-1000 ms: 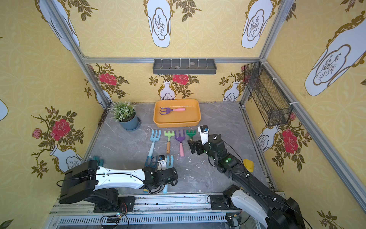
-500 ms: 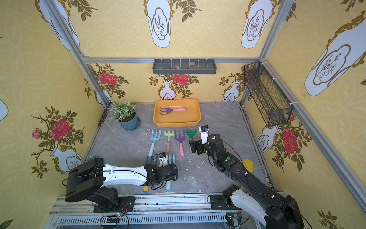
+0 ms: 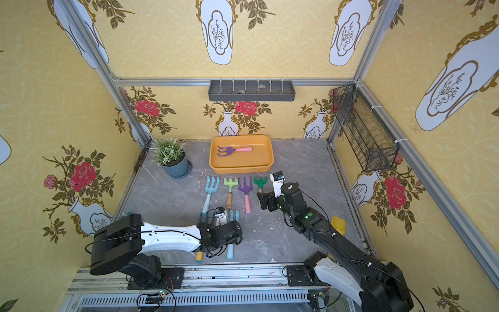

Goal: Take the hand rake out of the storage box
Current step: Place the rake at the center of the board.

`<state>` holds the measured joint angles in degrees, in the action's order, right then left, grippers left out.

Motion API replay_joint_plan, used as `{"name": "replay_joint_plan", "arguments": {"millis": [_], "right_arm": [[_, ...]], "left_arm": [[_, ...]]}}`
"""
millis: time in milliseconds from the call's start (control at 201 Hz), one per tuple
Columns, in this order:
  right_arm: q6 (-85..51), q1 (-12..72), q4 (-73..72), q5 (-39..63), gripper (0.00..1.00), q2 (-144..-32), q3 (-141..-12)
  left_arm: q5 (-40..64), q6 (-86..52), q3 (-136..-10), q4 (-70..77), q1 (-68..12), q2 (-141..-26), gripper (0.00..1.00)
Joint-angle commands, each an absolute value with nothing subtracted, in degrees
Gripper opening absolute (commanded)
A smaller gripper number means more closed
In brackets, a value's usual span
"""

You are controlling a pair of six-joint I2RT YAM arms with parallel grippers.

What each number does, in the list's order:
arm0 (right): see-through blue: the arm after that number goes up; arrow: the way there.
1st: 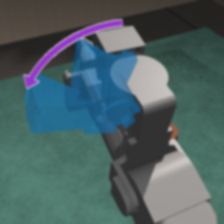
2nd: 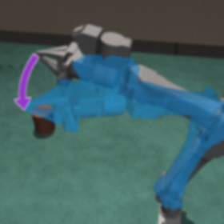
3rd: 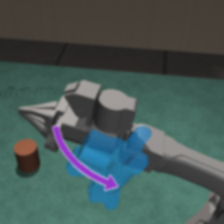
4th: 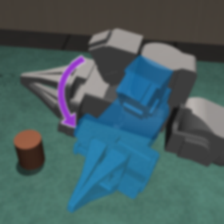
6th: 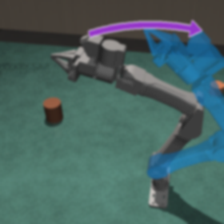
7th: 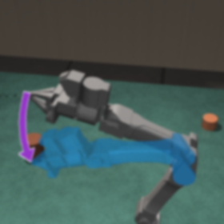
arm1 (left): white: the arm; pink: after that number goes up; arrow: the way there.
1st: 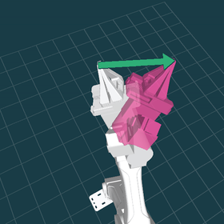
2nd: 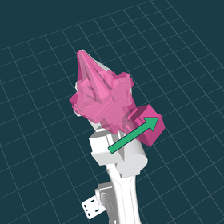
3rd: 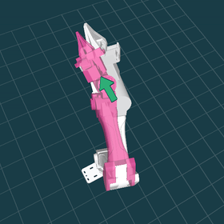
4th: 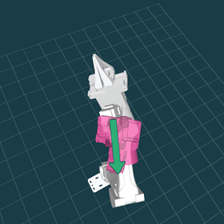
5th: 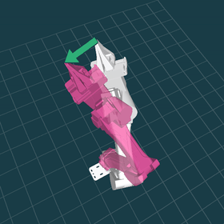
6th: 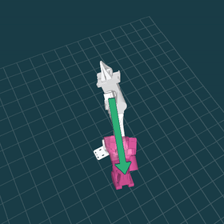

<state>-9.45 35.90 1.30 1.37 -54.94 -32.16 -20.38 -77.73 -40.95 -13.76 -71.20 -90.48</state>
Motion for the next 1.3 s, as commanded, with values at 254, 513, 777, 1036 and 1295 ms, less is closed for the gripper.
{"name": "replay_joint_plan", "arguments": {"millis": [254,513,777,1036,1295], "right_arm": [[-10.55,35.68,-1.4,0.88,0.97,-55.1,-31.77],[-11.51,35.68,-5.15,4.08,0.98,-60.98,-34.29],[-5.63,34.23,-4.48,2.82,0.98,-83.83,-52.78],[2.42,25.73,5.68,15.6,0.97,-114.91,-86.77],[6.3,22.88,17.22,18.5,0.97,-141.88,-122.86]], "left_arm": [[-19.99,-80.15,-39.57,-23.86,-70.54,-90.26,0.27],[-21.54,-77.52,-40.91,-25.58,-69.71,-86.61,0.45],[-22.46,-65.95,-39.21,-25.18,-62.57,-70.27,0.73],[-20.21,-49.2,-35.01,-21.44,-46.6,-49.91,1.0],[-9.47,-39.69,-34.16,-16.1,-30.85,-51.84,1.0]]}}
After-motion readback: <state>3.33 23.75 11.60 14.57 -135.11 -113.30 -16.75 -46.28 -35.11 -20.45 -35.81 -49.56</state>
